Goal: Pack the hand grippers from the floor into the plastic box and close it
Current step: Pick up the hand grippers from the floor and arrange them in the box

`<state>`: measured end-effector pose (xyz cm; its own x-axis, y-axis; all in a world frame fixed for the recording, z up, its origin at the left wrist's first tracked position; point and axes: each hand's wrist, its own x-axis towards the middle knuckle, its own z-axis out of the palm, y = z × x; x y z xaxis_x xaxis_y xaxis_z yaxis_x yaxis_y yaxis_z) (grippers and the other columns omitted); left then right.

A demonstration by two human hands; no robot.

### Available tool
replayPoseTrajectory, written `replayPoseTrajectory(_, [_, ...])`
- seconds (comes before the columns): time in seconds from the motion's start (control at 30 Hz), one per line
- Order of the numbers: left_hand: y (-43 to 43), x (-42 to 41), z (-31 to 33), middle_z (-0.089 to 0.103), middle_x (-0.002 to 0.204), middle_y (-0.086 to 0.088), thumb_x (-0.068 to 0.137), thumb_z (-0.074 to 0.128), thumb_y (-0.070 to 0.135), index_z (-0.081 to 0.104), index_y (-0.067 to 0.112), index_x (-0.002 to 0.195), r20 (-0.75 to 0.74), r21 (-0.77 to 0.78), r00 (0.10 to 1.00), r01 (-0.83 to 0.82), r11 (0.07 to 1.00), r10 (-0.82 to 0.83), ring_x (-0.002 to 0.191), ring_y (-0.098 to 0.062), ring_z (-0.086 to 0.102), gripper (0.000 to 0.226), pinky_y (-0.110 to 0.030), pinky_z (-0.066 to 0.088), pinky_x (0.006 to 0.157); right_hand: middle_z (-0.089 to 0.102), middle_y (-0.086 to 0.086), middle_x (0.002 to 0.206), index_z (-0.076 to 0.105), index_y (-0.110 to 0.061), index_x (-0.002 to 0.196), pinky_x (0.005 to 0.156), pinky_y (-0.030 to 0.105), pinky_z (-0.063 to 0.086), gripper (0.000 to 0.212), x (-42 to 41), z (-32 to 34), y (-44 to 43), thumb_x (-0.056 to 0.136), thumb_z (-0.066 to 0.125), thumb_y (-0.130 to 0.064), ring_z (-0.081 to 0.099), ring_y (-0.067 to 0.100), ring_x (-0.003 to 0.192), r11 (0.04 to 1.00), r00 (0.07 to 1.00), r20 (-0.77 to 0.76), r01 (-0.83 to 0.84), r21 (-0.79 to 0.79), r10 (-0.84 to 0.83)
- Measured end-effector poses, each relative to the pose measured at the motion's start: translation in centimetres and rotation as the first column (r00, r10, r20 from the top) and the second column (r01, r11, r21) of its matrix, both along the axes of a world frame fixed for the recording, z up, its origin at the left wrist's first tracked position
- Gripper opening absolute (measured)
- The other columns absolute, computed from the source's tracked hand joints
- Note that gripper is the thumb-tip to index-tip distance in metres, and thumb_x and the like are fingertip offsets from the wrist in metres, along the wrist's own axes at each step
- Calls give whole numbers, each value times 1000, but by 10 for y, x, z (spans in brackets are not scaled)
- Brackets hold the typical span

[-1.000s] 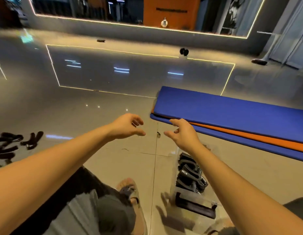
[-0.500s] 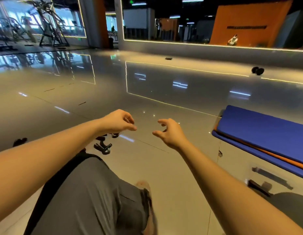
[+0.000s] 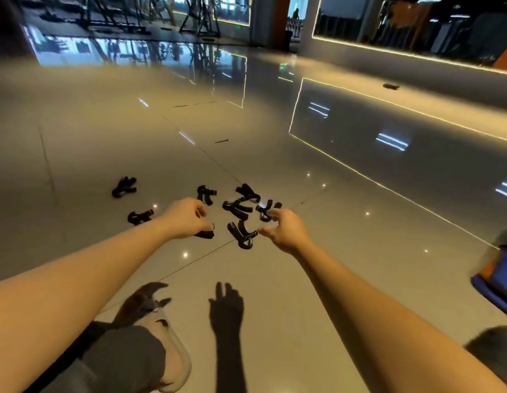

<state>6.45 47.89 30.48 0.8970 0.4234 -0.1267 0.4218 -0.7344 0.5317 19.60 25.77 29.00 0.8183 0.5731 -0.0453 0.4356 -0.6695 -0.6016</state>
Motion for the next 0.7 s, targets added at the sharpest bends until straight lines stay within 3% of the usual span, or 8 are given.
replayPoseTrajectory(0.07, [25,8,-21,61,110,2,87,76,37,59,17,128,-22,-17,999,-43,999,42,93,-11,57,49,-21,41,71,55,8,147,50,-14,146,105,39,46,63,15,-18,24,90,74,-33,55,25,130,1000,999,-35,0,-14,-1])
replayPoseTrajectory(0.17, [58,23,-59,60,98,6,85,77,43,60,19,121,-117,38,989,-92,995,95,85,-10,57,47,-25,44,67,54,10,146,47,-12,147,105,42,47,67,39,-56,55,90,73,-37,55,28,130,1000,997,-80,19,-21,-21])
replayPoseTrajectory(0.23, [79,36,-87,59,98,6,82,77,49,59,20,122,-183,64,973,-128,990,138,88,-12,58,53,-31,51,74,57,10,143,44,-13,149,101,41,49,72,57,-86,73,90,72,-43,57,28,126,998,995,-92,18,-55,-23])
replayPoseTrajectory(0.33, [108,62,-125,60,110,1,78,79,53,55,21,132,-215,38,960,-174,984,178,95,-15,59,67,-32,51,79,59,11,140,41,-13,150,98,42,50,76,89,-129,98,89,73,-45,58,29,125,995,991,-122,43,-93,-55])
replayPoseTrajectory(0.43, [127,98,-161,56,136,-4,77,81,51,47,21,144,-200,14,966,-163,986,163,118,-22,56,81,-38,50,91,61,10,134,45,-12,145,90,39,49,73,119,-167,120,86,76,-44,60,30,118,993,985,-144,78,-89,-91])
replayPoseTrajectory(0.53, [141,132,-198,52,139,-1,77,82,47,44,21,148,-161,-24,982,-102,994,97,122,-19,52,85,-41,50,99,62,10,124,53,-12,130,80,38,49,64,147,-201,143,82,79,-45,60,29,108,991,987,-134,72,-113,-87])
replayPoseTrajectory(0.67, [160,167,-249,51,140,6,74,84,47,41,27,150,-138,-160,987,-106,981,84,111,-5,53,90,-11,47,73,59,9,124,54,-12,131,85,41,49,60,179,-246,167,86,75,-46,56,28,110,978,993,-91,52,-200,-71])
replayPoseTrajectory(0.7, [164,172,-260,50,142,7,73,84,51,39,29,151,-148,-162,986,-99,982,75,115,-6,51,93,-11,46,81,58,9,123,54,-13,130,85,40,49,59,184,-257,171,87,73,-47,55,28,111,974,995,-74,47,-221,-65])
